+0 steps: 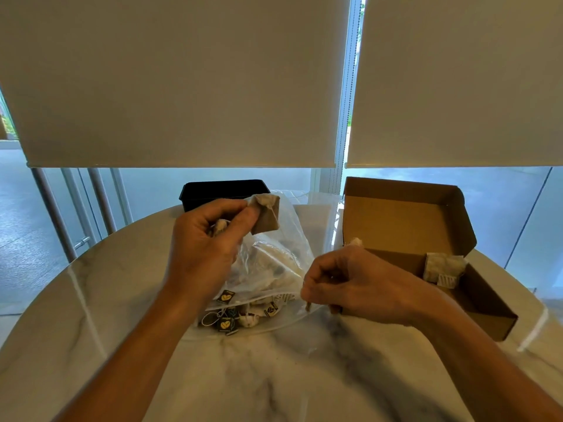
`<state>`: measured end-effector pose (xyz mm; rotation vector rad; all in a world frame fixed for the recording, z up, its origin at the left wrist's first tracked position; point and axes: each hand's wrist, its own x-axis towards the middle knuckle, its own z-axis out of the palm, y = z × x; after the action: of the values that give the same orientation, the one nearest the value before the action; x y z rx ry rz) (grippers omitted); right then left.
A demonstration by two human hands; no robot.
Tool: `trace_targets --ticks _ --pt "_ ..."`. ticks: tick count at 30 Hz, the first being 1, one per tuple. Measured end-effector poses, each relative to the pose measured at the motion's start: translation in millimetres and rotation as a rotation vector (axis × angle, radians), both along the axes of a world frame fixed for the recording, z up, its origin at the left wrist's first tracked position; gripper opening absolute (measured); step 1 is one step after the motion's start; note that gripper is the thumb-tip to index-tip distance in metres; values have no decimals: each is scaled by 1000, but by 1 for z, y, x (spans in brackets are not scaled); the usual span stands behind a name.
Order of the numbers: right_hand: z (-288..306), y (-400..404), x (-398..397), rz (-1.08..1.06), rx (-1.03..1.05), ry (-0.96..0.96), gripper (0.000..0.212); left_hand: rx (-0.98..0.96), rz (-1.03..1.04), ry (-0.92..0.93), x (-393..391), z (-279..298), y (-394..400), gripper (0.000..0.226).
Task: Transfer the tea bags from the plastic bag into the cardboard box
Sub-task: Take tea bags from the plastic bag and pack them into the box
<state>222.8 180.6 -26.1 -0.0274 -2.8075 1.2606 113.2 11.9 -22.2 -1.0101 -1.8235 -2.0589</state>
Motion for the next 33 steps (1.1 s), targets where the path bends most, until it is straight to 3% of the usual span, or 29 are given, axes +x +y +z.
trace_targets --ticks 4,7,15,28,33 --pt "-1 4 0 1 23 -24 8 29 -16 -45 -2 0 -1 11" --pt "2 6 2 -32 0 92 8 -40 -16 -21 -3 -2 0 7" --pt "16 -3 5 -128 -368 417 17 -243 -72 29 1 -9 7 7" --pt "13 -1 1 -189 -338 479 27 -418 -112 140 11 -12 11 11" --pt "19 24 10 -285 -156 435 18 -420 -85 94 7 -14 9 9"
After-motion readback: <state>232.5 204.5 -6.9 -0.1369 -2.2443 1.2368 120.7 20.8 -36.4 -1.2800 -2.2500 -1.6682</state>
